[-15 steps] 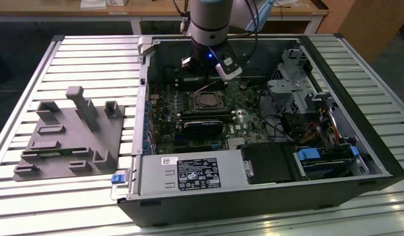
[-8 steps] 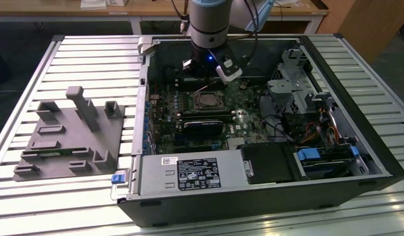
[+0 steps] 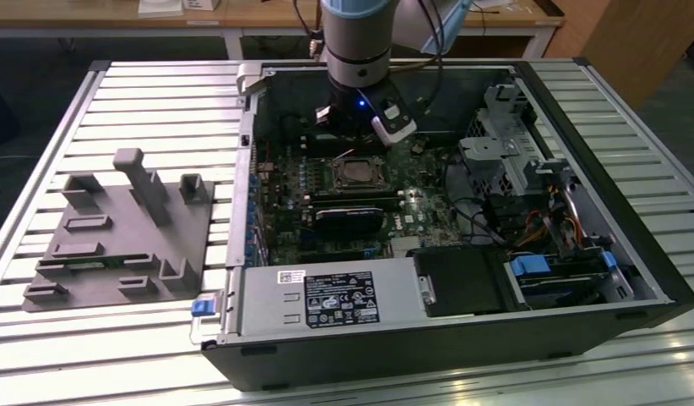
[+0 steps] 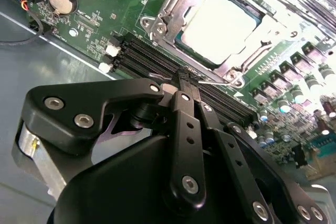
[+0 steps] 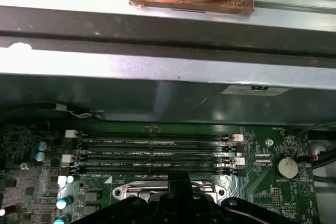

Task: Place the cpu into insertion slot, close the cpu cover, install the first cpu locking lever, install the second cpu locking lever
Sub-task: 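Install the first cpu locking lever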

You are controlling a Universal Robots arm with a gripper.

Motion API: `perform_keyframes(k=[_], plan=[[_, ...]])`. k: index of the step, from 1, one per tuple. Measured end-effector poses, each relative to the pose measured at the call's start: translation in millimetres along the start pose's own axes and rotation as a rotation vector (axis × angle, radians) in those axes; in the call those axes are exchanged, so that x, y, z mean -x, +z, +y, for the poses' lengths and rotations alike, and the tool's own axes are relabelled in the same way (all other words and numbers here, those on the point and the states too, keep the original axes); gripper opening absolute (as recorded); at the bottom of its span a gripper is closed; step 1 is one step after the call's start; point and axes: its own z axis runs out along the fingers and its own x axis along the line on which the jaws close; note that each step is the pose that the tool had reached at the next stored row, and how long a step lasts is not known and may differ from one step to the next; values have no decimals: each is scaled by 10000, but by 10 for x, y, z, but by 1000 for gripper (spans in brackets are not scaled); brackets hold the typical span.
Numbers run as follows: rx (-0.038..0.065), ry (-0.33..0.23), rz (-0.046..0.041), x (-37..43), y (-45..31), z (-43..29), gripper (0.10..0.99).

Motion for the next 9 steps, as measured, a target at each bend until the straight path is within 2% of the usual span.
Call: perform_keyframes(k=[3, 6, 9], plan=[[2, -35, -129, -3, 27, -7, 106], [-3, -44, -164, -7, 37, -10, 106], [-52, -77, -263, -17, 47, -12, 106]])
